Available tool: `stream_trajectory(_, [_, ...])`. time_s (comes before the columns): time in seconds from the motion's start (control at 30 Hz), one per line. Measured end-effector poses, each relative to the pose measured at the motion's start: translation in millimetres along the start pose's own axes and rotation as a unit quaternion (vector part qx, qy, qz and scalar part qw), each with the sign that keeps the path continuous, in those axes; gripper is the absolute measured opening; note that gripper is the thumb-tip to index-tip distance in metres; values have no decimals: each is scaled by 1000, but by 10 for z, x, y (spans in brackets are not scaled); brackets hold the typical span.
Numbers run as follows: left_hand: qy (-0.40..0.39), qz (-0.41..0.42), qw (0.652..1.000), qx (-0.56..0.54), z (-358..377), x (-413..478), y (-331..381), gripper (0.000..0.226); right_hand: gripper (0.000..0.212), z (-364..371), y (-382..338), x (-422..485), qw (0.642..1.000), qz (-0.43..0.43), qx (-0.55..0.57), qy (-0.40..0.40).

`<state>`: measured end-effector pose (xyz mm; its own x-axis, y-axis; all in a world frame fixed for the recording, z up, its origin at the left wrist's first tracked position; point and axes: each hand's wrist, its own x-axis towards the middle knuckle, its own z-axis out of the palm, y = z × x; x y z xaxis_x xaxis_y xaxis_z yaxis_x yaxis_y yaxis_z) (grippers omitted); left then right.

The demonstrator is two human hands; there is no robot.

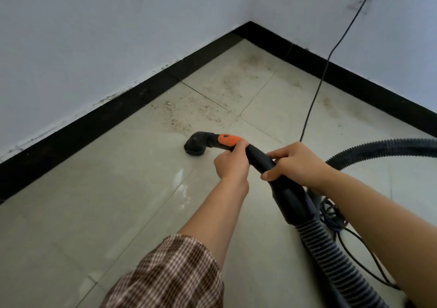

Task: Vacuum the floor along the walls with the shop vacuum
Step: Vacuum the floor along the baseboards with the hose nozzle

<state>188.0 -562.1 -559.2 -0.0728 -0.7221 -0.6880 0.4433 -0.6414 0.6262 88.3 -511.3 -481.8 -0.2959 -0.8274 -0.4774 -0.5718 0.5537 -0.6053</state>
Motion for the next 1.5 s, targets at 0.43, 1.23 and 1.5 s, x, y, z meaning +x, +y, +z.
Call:
stream_trajectory(0.43, [-19,-45,999,21,267,-363,-419,13,24,-387,471,-325,999,30,19,-8])
stream_trajectory(1.23, [-71,-85,994,3,674,-690,-789,10,27,-764,870,-637,998,54,-9,25])
stream_trajectory(1.5, [-105,-82,991,-3,666,-512,-671,8,15,-680,802,-503,997,40,-15,70])
